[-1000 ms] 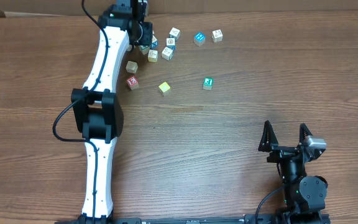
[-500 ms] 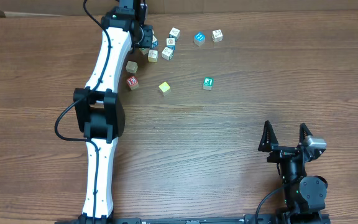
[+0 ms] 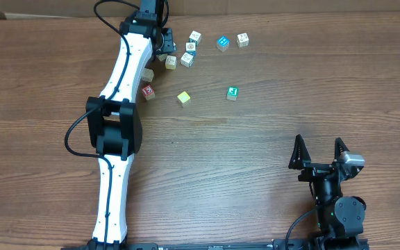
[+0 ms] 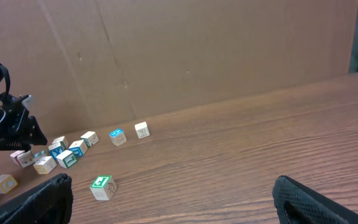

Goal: Form a tower
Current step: 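Lower the left gripper onto the green-edged 4 block and close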

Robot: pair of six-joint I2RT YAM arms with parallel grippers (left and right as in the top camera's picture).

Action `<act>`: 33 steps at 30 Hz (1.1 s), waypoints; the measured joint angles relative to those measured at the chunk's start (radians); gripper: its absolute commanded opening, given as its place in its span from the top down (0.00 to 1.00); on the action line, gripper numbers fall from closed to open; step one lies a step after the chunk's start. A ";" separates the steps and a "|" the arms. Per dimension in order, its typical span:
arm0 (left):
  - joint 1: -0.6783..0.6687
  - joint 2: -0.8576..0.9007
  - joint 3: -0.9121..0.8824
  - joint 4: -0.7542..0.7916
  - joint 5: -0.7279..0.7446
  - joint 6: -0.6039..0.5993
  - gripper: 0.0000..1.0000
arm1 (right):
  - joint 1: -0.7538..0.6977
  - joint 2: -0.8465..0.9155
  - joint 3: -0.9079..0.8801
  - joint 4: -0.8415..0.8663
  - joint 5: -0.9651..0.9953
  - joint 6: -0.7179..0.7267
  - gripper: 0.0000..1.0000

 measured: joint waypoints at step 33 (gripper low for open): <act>0.000 0.000 -0.061 0.051 -0.033 -0.095 0.59 | 0.000 0.000 0.000 0.000 0.000 0.000 0.00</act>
